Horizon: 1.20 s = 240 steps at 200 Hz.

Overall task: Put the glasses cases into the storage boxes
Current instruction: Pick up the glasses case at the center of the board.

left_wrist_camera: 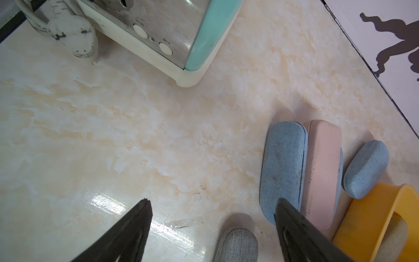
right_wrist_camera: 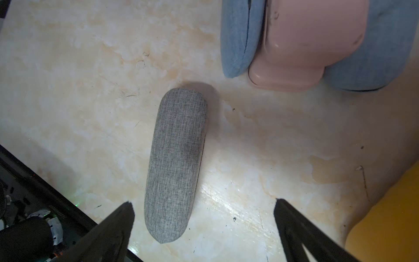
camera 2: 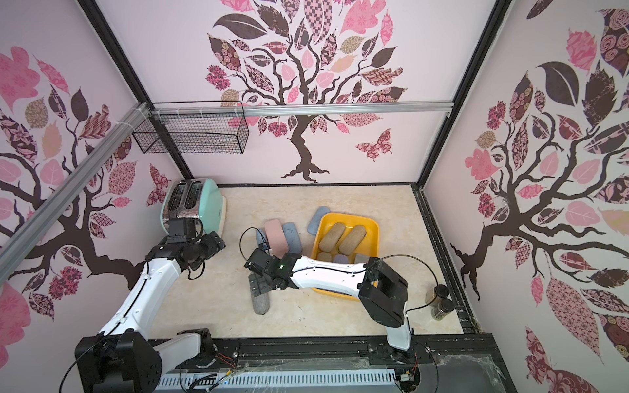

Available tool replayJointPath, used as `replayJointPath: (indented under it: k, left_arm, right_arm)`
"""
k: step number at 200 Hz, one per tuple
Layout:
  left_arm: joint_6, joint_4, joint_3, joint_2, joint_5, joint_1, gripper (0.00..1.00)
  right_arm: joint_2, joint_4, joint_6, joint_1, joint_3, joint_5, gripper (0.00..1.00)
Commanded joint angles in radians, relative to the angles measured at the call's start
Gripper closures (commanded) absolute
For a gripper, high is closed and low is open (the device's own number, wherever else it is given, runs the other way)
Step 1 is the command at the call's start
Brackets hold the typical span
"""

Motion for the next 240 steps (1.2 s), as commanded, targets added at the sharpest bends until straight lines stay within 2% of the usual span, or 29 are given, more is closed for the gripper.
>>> replayJointPath:
  k: [1,27,114,161,240]
  left_arm:
    - [-0.011,-0.018,0.006,0.009,-0.021,0.007,0.12]
    - [-0.016,-0.024,0.005,-0.001,-0.045,0.011,0.12]
    - [-0.019,-0.027,0.004,-0.01,-0.052,0.016,0.12]
    - [-0.019,-0.027,0.001,-0.02,-0.052,0.016,0.12]
    - [-0.02,-0.024,0.001,-0.02,-0.041,0.016,0.12]
  right_arm:
    - [0.078,-0.073,-0.031,0.009,0.068,0.02,0.02]
    - [0.132,-0.085,-0.04,0.019,0.106,0.012,0.07]
    - [0.33,-0.199,-0.08,0.046,0.328,0.02,0.11]
    - [0.364,-0.201,-0.077,0.045,0.331,0.019,0.18]
    - [0.414,-0.207,-0.085,0.045,0.35,0.017,0.21]
